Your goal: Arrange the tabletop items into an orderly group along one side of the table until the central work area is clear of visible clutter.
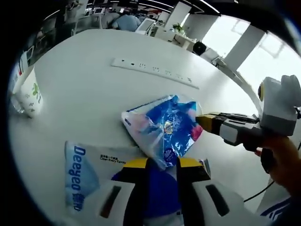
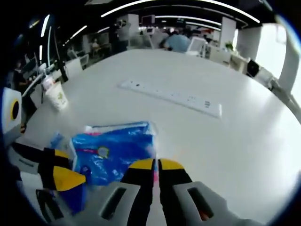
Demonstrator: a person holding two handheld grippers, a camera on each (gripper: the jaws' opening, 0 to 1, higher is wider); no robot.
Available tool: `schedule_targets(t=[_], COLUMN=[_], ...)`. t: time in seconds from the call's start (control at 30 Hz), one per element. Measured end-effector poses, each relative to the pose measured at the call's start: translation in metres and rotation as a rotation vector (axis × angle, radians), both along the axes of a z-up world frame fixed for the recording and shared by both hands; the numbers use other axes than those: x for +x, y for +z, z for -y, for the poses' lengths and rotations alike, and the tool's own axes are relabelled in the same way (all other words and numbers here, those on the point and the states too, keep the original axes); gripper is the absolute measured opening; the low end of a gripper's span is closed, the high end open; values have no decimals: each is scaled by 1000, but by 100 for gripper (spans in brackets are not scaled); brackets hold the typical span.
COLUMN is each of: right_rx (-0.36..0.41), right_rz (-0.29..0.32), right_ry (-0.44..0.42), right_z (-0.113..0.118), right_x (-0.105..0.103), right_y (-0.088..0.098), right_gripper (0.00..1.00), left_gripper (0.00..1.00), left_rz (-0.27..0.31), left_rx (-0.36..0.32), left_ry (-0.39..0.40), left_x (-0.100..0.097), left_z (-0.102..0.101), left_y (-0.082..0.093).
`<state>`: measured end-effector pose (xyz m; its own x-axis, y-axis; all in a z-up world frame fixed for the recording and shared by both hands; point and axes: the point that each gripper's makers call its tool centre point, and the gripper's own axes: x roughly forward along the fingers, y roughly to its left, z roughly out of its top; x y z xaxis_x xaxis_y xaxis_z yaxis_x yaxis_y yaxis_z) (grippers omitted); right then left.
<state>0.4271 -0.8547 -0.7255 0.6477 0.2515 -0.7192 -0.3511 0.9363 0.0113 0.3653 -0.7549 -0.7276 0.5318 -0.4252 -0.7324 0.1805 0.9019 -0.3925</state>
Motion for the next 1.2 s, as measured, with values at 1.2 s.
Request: schedule_targets(t=[1.2], right_rx=[-28], right_rz=[36], right_ry=[40], right_z=[-9], right_x=[-15], right_y=[-1], right_gripper=[0], left_gripper=[26], left_rz=[34], left_rx=[-36], left_ry=[64], left_x=[22], left_z=[-22], left_y=[17])
